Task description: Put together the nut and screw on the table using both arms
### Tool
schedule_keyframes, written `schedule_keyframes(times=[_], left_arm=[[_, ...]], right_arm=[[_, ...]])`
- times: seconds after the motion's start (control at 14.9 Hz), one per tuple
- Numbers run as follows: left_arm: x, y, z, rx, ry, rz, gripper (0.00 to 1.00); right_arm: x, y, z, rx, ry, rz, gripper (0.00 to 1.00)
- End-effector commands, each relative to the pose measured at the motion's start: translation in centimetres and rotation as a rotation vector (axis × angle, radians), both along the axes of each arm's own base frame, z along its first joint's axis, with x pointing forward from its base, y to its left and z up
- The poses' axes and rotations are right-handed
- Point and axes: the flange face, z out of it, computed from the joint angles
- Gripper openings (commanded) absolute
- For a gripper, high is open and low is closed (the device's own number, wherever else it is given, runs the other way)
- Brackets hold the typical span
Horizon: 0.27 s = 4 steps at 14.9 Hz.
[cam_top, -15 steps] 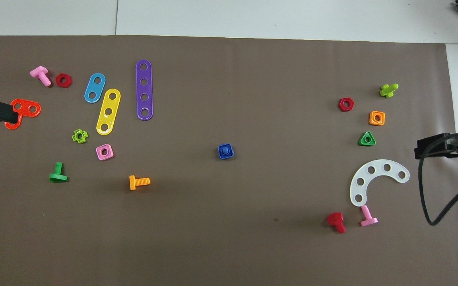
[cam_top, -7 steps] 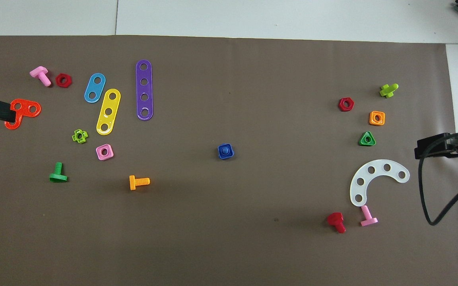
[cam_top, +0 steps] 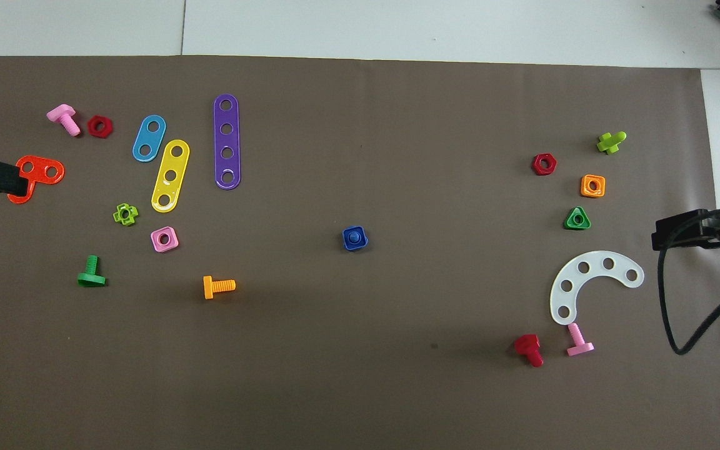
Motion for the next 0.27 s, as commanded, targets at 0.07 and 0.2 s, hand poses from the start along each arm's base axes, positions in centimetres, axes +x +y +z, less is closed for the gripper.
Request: schedule_keyframes(times=[0.07,0.2], left_arm=[[-0.89,0.15,-0.01,0.004,0.016,-0.001,1.0],[-1.01,0.41,-0.07,0.004,0.024,0.005,1.0]], right_arm=[[-0.5,-0.21,0.1,0.006,-0.018,0.029,1.0],[-0.45,-0.2,0.02,0.006,-0.016,0.029,1.0]])
